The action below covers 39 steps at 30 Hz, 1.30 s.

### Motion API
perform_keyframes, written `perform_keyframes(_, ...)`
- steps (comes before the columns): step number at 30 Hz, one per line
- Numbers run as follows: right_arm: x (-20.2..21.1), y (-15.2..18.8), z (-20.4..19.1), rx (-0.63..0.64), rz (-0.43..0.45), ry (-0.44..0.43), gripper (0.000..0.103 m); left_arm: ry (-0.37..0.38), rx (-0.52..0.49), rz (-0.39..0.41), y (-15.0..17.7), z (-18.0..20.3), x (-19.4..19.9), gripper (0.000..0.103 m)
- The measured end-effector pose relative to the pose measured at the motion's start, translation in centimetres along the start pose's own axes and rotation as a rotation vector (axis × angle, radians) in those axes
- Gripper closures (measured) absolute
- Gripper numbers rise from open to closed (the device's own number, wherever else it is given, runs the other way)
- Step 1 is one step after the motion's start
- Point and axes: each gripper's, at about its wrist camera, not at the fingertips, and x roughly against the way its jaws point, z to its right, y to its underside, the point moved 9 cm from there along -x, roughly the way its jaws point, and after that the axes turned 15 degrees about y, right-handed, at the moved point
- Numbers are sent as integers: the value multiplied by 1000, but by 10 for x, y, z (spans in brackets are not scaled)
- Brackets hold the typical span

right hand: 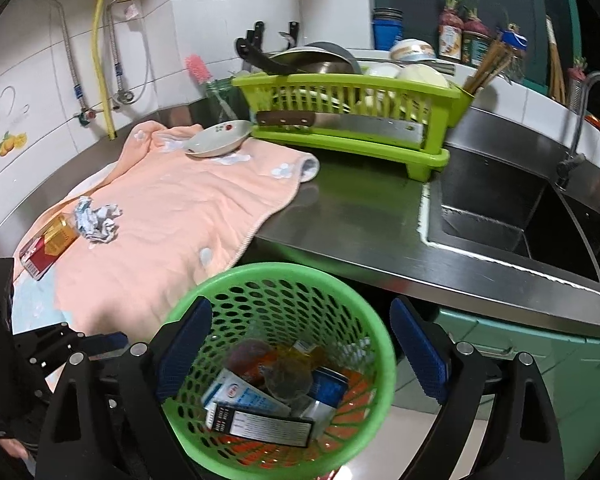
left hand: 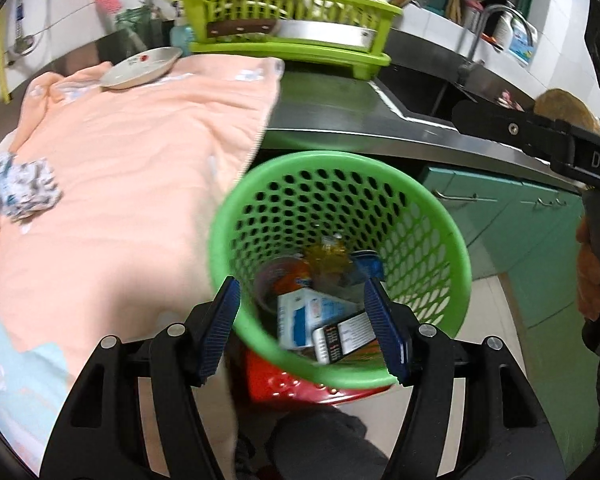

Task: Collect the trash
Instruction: 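Move both tools back over the bottle and foil on the towel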

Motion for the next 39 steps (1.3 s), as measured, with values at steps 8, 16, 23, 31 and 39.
perform_keyframes(8, 1, -5, -42, 52, 7, -48, 15, -52, 52, 34, 7, -39, 34, 39)
perform_keyframes(16, -3, -10, -84, 100, 6, -101, 13, -103, 110, 62, 16, -76, 61, 33)
perform_keyframes(23, -11, -11, -131, 162, -5, -151, 13, -151, 149, 86, 27, -109, 85, 32)
perform_keyframes(31, -22, -18, -196, 214, -30, -241, 12, -224, 217, 127, 40, -162, 123, 32)
perform_keyframes(39, -36, -29, -271, 273, -59, -341, 12, -286, 275, 164, 54, -207, 161, 32)
